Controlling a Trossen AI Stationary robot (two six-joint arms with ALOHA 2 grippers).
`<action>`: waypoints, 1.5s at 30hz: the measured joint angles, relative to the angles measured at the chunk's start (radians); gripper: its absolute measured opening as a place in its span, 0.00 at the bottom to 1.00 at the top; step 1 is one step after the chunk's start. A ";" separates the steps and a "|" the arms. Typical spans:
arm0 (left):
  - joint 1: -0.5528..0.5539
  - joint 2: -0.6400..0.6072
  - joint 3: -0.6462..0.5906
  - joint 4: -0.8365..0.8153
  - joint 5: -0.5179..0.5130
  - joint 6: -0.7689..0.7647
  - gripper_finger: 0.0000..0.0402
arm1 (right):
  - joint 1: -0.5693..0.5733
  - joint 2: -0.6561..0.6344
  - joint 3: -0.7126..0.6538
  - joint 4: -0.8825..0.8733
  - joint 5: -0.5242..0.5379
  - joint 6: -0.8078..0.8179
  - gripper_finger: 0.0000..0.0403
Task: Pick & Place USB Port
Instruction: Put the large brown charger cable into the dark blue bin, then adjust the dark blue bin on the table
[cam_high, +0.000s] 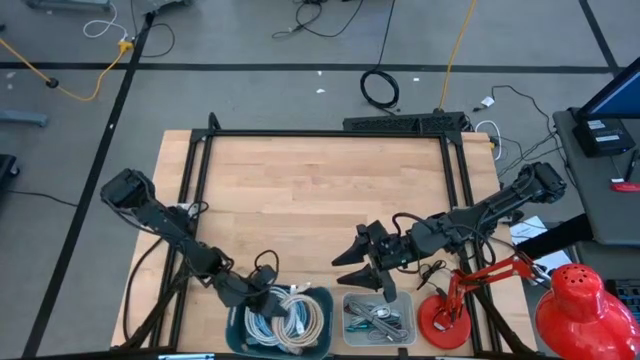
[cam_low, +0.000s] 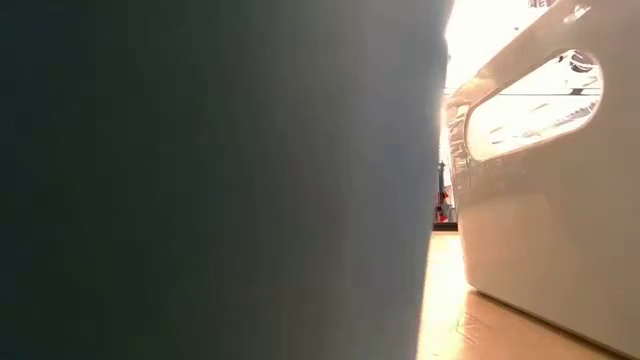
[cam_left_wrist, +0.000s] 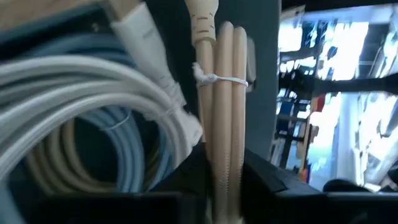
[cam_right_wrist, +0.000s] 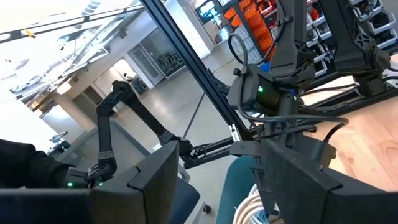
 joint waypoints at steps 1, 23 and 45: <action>-0.001 0.000 0.000 -0.001 0.008 0.007 0.20 | 0.000 0.000 0.000 -0.001 0.000 0.000 0.54; -0.026 -0.103 0.000 -0.137 -0.048 -0.024 0.31 | -0.001 0.000 0.000 -0.046 0.001 0.024 0.53; 0.253 -0.282 -0.001 -0.452 0.190 0.170 0.12 | -0.001 0.000 -0.001 -0.102 0.078 0.024 0.53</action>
